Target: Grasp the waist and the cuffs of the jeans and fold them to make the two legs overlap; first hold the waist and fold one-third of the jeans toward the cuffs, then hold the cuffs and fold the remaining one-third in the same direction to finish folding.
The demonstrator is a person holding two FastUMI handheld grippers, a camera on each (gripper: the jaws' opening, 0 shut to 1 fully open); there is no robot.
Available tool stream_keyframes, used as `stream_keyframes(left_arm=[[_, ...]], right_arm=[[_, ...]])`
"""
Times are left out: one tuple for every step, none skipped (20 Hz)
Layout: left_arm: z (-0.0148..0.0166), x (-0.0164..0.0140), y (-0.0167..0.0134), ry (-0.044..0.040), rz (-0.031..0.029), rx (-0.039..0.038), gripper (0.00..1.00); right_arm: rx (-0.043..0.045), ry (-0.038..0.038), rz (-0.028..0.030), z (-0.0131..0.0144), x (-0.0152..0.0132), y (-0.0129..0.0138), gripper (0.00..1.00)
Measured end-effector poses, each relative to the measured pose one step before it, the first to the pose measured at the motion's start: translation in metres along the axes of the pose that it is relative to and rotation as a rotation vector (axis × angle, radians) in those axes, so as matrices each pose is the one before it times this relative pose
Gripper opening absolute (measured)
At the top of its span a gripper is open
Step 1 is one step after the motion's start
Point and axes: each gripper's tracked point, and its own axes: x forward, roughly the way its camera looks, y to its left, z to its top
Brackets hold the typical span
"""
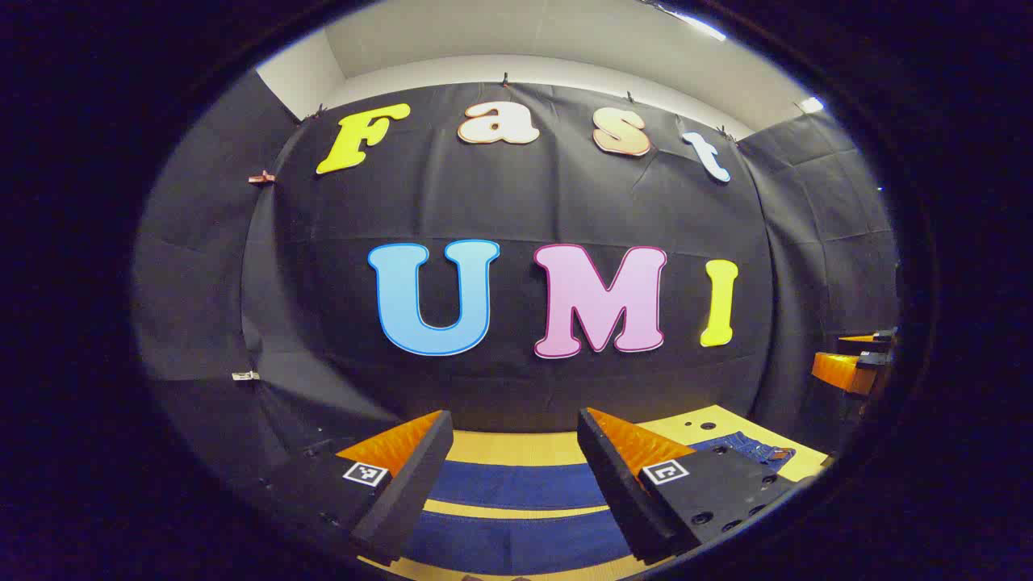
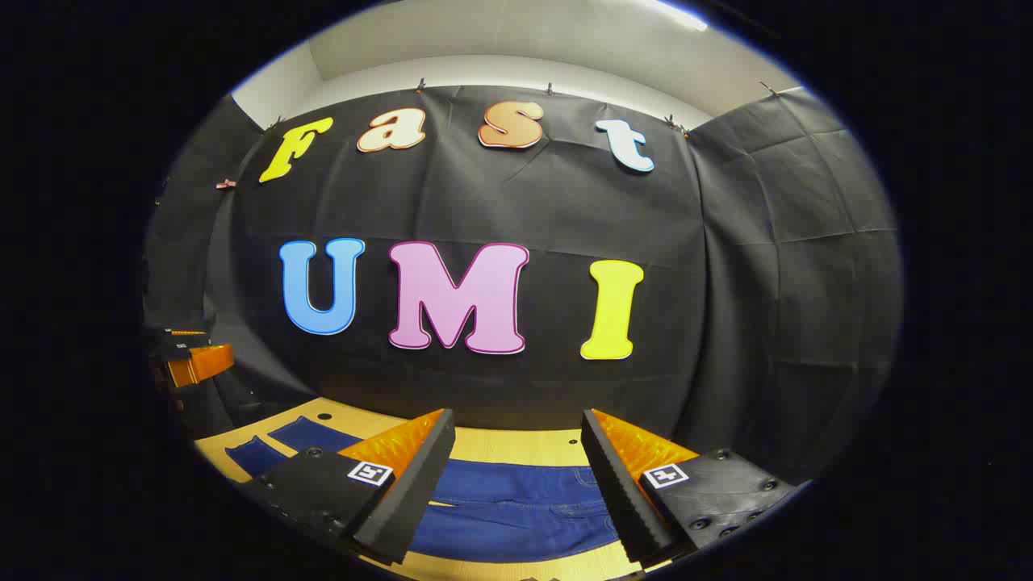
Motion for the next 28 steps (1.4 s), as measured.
stream_keyframes(left_arm=[[-0.00105,0.00197,-0.00022,-0.00162,-0.00682,-0.01924,0.98],[0.00059,0.00093,-0.00039,-0.0002,-0.00309,-0.01512,0.98],[-0.00163,0.00141,0.00063,0.00259,-0.00095,-0.00911,0.99],[0.0007,0.00239,0.00079,0.00421,0.00204,-0.00305,0.99],[-0.0009,0.00268,0.00038,0.00759,-0.00117,-0.00132,0.98],[-0.00002,0.00221,0.00014,0.01044,-0.00587,0.00066,0.98],[-0.00259,0.00097,0.00005,0.00429,-0.00503,0.00281,0.98],[0.00236,0.0013,0.00167,-0.00179,-0.0057,0.00571,0.98],[0.00133,0.00126,0.00164,-0.0017,-0.00362,0.00393,0.98],[-0.00054,0.00175,0.00205,0.00421,-0.00201,0.00252,0.98],[-0.00215,-0.00032,0.00229,0.00088,-0.00104,0.00123,0.99],[0.00072,-0.00081,0.0027,-0.0013,0.00211,0.0019,0.99],[-0.00182,-0.00035,0.0025,0.00289,0.00002,0.00393,0.99],[0.0003,-0.00011,0.00226,0.00177,-0.00124,0.00599,0.99],[-0.00258,-0.00081,0.0023,0.00336,-0.00168,0.00559,0.99],[-0.0021,-0.00019,0.00264,0.00545,-0.0029,0.001,0.98],[-0.00251,-0.00089,0.00259,0.00252,-0.00834,0.00683,0.99],[-0.00303,0.00075,0.00537,0.00986,-0.00459,0.0186,0.98],[-0.00684,0.00237,0.00895,0.02281,0.00051,0.03537,0.98],[-0.00694,0.00206,0.0113,0.02392,0.00679,0.04474,0.99],[-0.00759,0.00093,0.01164,0.0203,0.00112,0.05249,0.98],[-0.00896,0.00275,0.01237,0.01805,-0.00224,0.05892,0.98],[-0.01135,0.00295,0.01159,0.02016,-0.01031,0.06673,0.98],[-0.01525,0.00407,0.00944,0.03038,-0.02283,0.07291,0.98],[-0.0196,0.00425,0.01125,0.0387,-0.01884,0.07311,0.98],[-0.02194,0.00472,0.00886,0.04202,-0.02645,0.06726,0.98],[-0.02725,0.0045,0.00637,0.04494,-0.02519,0.06209,0.98],[-0.02683,0.00702,0.0029,0.04462,-0.03422,0.06162,0.98]], right_arm=[[-0.00011,0.0043,0.00368,-0.00054,0.00162,0.00112,0.95],[-0.00045,0.00095,0.00396,0.00032,0.00184,0.0013,0.96],[-0.00073,-0.00069,0.00179,0.00106,0.00205,0.00053,0.96],[-0.0001,0.00079,0.00156,0.00022,0.00261,0.00053,0.96],[0.00015,0.0013,0.00115,0.00089,0.00228,0.00141,0.96],[-0.00011,0.00257,0.00147,0.00019,0.00172,0.00077,0.96],[0.0004,0.00203,0.00109,0.00122,0.00191,0.00207,0.96],[-0.00002,-0.00466,-0.00369,0.00215,0.00144,0.00025,0.96],[0.00256,-0.007,-0.00594,0.00286,0.00149,0.00053,0.95],[0.0029,-0.00018,-0.00038,-0.00015,0.0016,0.00141,0.96],[-0.0004,0.00046,0.00222,-0.0002,0.00065,0.00196,0.96],[-0.00352,-0.00056,0.0036,0.00005,0.00029,0.00204,0.95],[-0.0065,0.00394,0.00118,0.00003,0.00032,0.00118,0.96],[-0.00239,0.00133,-0.00131,-0.00001,-0.00036,0.00012,0.96],[0.00226,-0.00387,-0.00015,0.00227,-0.0003,0.00097,0.96],[0.00127,-0.00217,0.00073,0.00198,-0.00009,0.00177,0.96],[-0.0036,-0.00089,0.0007,0.00121,-0.00017,0.0014,0.96],[-0.00619,-0.00131,0.00073,0.00087,0.00009,0.00081,0.96],[-0.00629,-0.00049,0.00101,0.00063,0.00003,0.00041,0.96],[-0.00541,0.00046,0.00118,0.00015,-0.00016,0.00049,0.96],[-0.00578,0.00282,0.00071,-0.00063,0.00062,0.00021,0.96],[-0.00668,0.00788,-0.00055,-0.00346,0.00062,-0.00029,0.96],[-0.00409,0.01064,-0.00199,-0.00339,0.00075,-0.00092,0.95],[0.00017,0.01103,-0.00148,-0.00299,-0.00023,-0.00014,0.95],[0.00303,0.0095,-0.00248,-0.00257,0.00013,-0.00068,0.95],[0.00276,0.00904,-0.00382,-0.00257,-0.00132,-0.0006,0.95],[0.00058,0.0051,-0.0072,-0.00163,-0.00122,-0.00179,0.95],[-0.00204,0.0067,-0.00975,-0.0019,-0.00142,-0.00204,0.96]])
